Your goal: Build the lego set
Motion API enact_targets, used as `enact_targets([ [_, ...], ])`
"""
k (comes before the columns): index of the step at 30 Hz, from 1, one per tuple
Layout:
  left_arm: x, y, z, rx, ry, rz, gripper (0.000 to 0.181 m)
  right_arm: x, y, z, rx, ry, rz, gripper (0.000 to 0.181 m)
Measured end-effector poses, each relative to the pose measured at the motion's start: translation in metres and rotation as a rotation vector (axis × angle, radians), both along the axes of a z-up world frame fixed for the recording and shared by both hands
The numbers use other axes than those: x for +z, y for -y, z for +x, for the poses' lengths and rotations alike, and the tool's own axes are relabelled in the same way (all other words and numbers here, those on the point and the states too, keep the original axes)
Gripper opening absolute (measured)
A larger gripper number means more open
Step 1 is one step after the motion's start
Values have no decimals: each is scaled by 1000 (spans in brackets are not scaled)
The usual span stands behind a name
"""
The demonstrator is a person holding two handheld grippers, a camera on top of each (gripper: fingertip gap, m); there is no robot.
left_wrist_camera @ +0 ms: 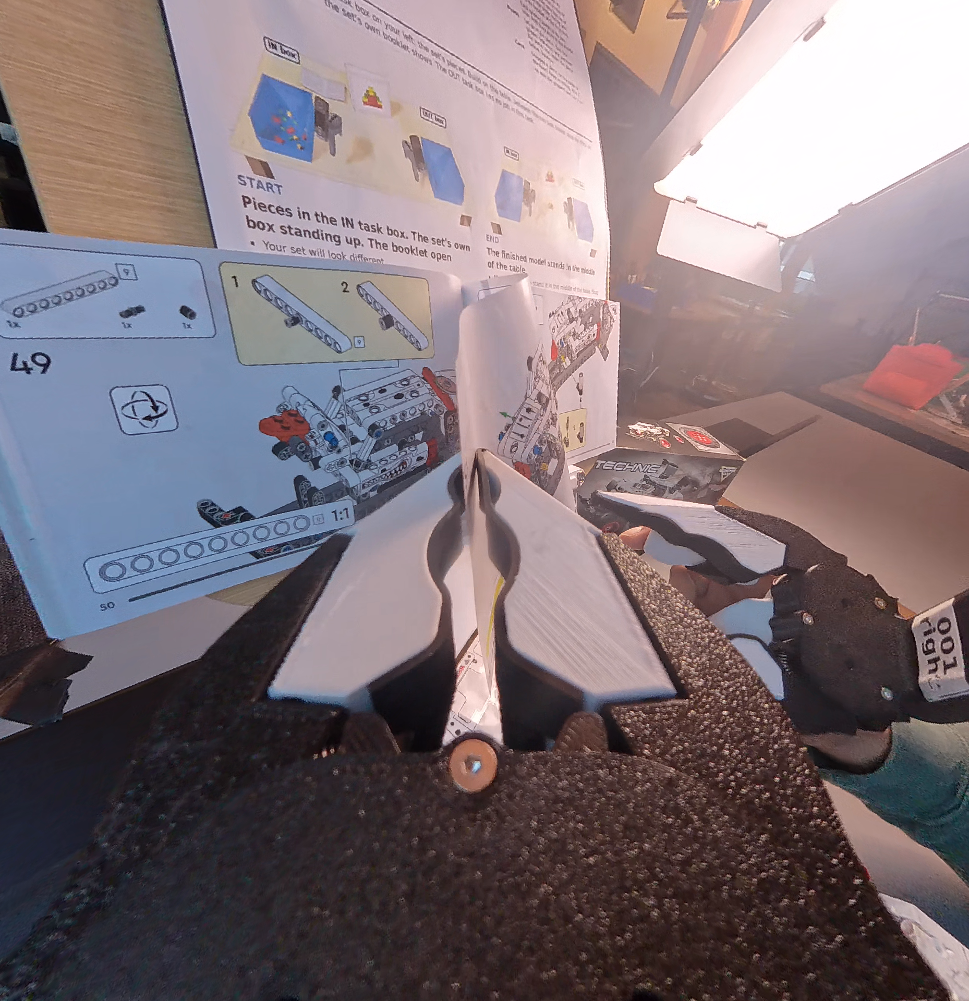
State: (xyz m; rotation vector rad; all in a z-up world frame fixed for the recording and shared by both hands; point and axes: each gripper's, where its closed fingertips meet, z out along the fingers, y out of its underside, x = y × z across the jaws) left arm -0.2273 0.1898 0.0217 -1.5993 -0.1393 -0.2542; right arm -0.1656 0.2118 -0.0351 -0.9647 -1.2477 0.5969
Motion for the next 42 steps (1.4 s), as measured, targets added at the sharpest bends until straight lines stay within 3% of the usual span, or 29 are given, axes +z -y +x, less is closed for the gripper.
enact_targets([
  [14, 0, 4, -9, 15, -1, -6, 0, -3, 19, -23, -30, 54, 343, 65],
  [25, -3, 13, -53, 136, -91, -54, 0, -14, 11, -24, -49, 70, 318, 63],
  [42, -5, 13, -49, 131, -95, -53, 0, -9, 3, -26, -80, 67, 293, 60],
])
